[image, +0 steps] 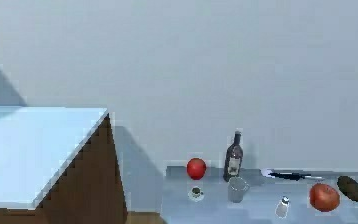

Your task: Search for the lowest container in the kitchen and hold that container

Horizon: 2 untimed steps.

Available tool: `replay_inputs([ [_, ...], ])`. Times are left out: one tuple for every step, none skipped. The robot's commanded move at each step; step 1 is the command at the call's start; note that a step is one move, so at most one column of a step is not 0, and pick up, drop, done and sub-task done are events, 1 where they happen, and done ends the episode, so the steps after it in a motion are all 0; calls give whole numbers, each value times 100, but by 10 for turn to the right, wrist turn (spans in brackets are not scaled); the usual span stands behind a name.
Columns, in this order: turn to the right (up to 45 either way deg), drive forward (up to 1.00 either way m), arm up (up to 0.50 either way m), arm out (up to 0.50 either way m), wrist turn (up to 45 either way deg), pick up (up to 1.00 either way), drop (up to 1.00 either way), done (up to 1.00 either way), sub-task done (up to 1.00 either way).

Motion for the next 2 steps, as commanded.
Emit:
replay_inputs([
  [-450,0,0,0,0,0,0,0,0],
  [-210,0,0,0,0,0,0,0,0],
])
